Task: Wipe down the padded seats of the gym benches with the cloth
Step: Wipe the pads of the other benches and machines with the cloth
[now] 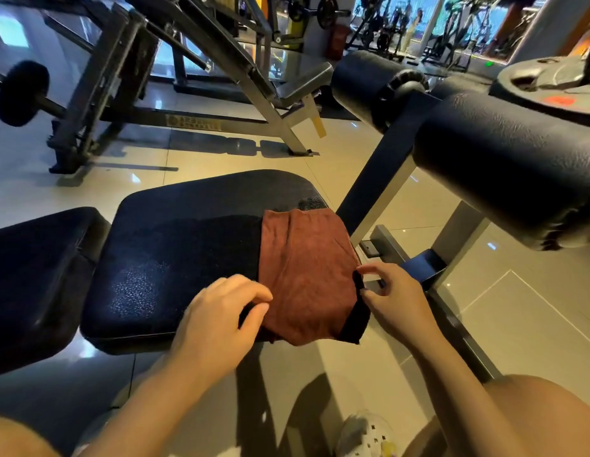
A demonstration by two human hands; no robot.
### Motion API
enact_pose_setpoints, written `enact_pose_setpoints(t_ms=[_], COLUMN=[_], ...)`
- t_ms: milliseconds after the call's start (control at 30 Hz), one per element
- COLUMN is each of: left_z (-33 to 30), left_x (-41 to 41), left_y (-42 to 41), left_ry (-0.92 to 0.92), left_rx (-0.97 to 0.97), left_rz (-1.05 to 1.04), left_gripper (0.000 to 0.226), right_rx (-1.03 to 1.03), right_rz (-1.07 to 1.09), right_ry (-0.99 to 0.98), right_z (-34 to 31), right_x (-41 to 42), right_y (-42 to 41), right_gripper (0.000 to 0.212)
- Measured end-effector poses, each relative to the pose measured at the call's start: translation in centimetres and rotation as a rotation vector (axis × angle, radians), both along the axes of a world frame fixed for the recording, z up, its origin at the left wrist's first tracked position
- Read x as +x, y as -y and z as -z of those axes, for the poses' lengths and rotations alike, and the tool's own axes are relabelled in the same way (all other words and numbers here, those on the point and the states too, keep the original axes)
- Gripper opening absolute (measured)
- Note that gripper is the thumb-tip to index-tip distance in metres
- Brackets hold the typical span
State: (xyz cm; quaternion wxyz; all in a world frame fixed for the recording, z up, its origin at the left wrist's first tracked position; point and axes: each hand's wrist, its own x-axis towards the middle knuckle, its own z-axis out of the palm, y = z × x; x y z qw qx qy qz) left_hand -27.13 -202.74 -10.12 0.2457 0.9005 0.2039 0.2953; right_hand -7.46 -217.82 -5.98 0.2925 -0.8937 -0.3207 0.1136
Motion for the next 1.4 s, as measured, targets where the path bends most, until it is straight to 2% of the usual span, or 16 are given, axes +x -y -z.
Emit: enact_pose_setpoints(t_ms=[100,200,300,367,500,600,667,800,900,967,1067,1133,1233,1300,1400], left_z=[-2.1,-3.5,-3.9,-3.4,-2.3,-2.2,-2.4,-2.3,-1.8,-1.6,-1.6,-1.0,0.5,1.0,1.2], left_x=[3.2,8.0,12.4,14.3,15.5,15.3,14.5,12.8,12.5,12.4,11.4,10.6,9.3,8.3,6.9], left_y=[-2.0,-5.0,-7.6,-8.9,-10.6,-11.7,-12.8,-14.5,-14.0,-13.1,-11.2,-9.9,-9.2,-9.3,-8.7], left_ry=[0.000,-0.112,-0.254,-0.348,-0.394,-0.288,-0.250,-0.395,-0.361,-0.298,-0.195,-0.262,-0.371,-0.376,-0.345], left_rx=[0.027,-0.032,-0.056,-0.046,-0.038,-0.148,-0.232,-0.224,-0.203,-0.136,-0.098,-0.084,-0.013,-0.028,0.012], left_rz=[0.001,-0.107,-0.266,-0.292,-0.288,-0.245,-0.236,-0.267,-0.312,-0.341,-0.330,-0.275,-0.254,-0.266,-0.268], left_gripper=[0.026,0.023,0.035,0.038,0.022,0.008,0.008,0.009,0.005,0.014,0.031,0.051,0.082,0.088,0.081], right_rx=[-0.027,-0.023,-0.030,-0.047,-0.060,-0.134,-0.208,-0.285,-0.384,-0.414,-0.248,-0.192,-0.305,-0.329,-0.364], right_rz=[0.005,-0.062,-0.118,-0.167,-0.208,-0.324,-0.416,-0.457,-0.430,-0.394,-0.322,-0.377,-0.408,-0.377,-0.372], right_ry=[0.146,0.204,0.230,0.227,0.303,0.292,0.247,0.202,0.288,0.416,0.552,0.494,0.373,0.384,0.367], right_z=[-1.0,-2.1,-2.1,-1.0,0.8,0.4,-0.2,-0.4,0.0,-0.2,0.2,1.1,3.4,3.9,4.1], right_x=[0.4,1.6,3.3,4.1,5.3,7.2,8.5,9.7,9.2,8.4,5.9,3.4,2.0,2.6,2.7], right_y=[-1.2,-4.6,-8.9,-10.6,-11.1,-11.5,-11.8,-12.3,-12.8,-12.9,-13.0,-13.4,-14.1,-14.4,-14.3], right_gripper=[0.033,0.034,0.034,0.036,0.038,0.053,0.056,0.064,0.065,0.058,0.052,0.064,0.081,0.082,0.071])
